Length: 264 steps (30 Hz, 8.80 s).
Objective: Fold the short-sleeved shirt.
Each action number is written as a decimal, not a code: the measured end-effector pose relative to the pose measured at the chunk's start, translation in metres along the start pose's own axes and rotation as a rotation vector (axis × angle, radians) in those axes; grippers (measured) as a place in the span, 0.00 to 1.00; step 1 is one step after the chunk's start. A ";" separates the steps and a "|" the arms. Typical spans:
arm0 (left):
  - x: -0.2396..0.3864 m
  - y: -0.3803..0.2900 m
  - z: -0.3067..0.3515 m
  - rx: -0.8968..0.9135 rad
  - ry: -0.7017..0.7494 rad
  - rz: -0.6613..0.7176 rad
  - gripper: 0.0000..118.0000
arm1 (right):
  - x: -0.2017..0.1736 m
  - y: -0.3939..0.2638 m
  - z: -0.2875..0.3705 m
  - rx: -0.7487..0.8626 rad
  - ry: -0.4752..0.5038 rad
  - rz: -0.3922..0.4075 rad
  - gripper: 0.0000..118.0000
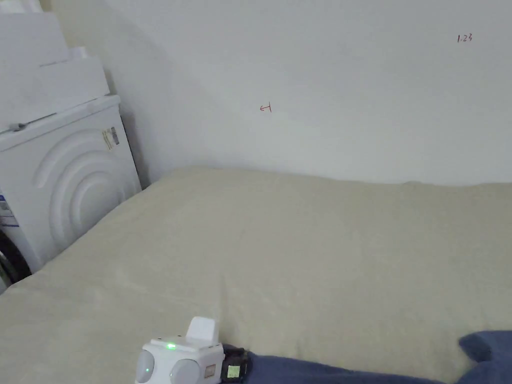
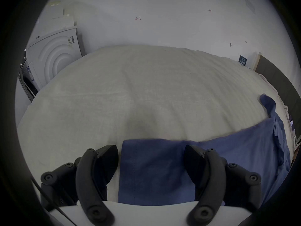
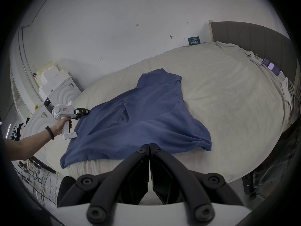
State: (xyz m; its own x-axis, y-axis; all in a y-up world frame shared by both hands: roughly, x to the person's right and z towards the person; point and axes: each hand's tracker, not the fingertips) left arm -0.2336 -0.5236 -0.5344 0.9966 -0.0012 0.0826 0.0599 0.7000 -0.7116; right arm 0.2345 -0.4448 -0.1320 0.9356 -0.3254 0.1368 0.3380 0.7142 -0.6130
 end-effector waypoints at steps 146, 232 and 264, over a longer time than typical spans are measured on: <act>-0.006 0.229 0.169 0.382 -0.055 0.137 0.03 | -0.098 0.454 -0.182 0.337 -0.127 0.232 0.02; 0.035 -0.194 0.383 0.314 -0.121 0.013 0.00 | -0.032 0.007 0.062 0.211 -0.015 0.279 0.01; -0.007 -0.260 0.276 -0.050 -0.067 0.013 0.58 | -0.025 -0.011 0.051 0.103 0.017 0.206 0.01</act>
State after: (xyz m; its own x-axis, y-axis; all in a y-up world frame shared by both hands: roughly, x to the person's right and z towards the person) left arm -0.2723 -0.5088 -0.1579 0.9913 0.0563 0.1187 0.0518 0.6628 -0.7470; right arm 0.2126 -0.4127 -0.0891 0.9844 -0.1762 0.0032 0.1496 0.8258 -0.5437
